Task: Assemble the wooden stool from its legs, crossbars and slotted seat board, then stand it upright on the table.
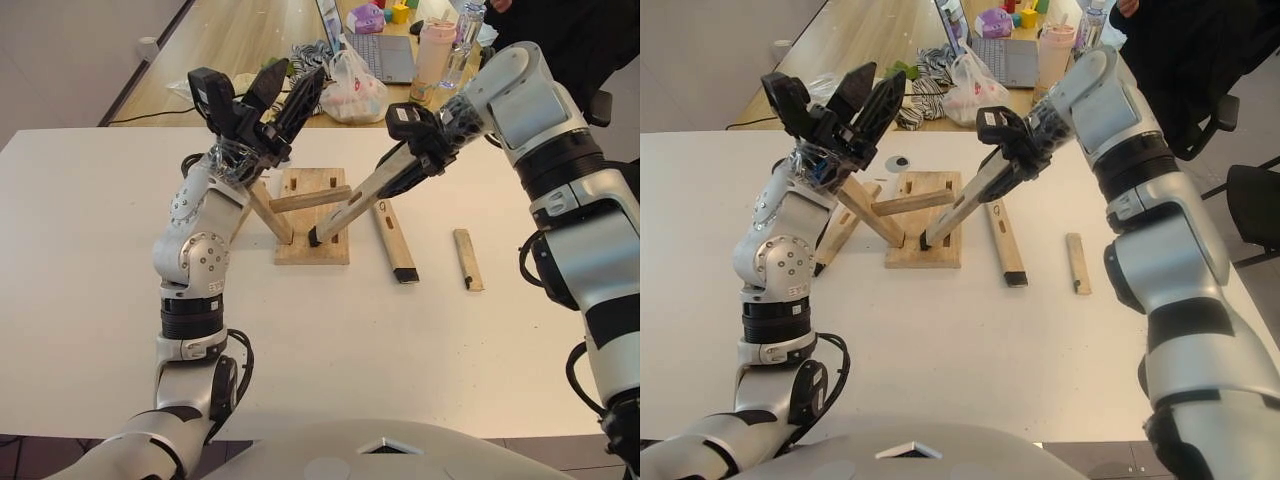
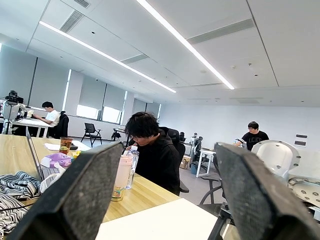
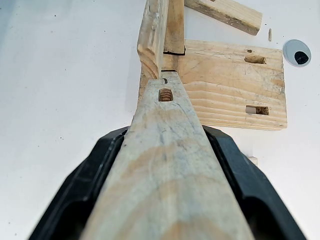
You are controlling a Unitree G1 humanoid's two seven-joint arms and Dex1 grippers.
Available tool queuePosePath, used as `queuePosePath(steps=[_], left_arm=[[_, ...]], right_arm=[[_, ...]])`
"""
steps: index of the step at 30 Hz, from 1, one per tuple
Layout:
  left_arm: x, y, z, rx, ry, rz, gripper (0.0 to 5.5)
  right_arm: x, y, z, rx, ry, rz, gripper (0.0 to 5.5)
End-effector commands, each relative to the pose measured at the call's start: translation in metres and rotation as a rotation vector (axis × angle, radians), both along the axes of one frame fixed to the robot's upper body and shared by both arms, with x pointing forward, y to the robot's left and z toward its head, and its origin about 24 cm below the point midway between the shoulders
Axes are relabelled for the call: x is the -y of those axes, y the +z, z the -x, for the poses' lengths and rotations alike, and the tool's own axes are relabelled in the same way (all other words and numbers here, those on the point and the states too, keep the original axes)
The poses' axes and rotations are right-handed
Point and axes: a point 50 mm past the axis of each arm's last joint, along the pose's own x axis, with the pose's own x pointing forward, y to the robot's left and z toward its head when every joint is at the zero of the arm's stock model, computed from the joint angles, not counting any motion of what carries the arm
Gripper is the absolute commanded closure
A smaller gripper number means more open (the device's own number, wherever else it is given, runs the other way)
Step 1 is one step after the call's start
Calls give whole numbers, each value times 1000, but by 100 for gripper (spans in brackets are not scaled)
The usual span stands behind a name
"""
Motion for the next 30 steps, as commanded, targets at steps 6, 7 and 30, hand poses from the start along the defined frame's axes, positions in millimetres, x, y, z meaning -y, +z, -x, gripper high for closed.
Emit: queuePosePath(steps=[6,7,30], left_arm=[[-5,-6,-1,-86,24,-75,216],[-8,0,-4,-85,50,-84,216],[51,52,-65,-74,345,-659,311]], right_arm=[[49,11,-6,68,-166,86,347],[49,17,-7,84,-181,52,347],[-1,159,37,330,-157,-1082,347]])
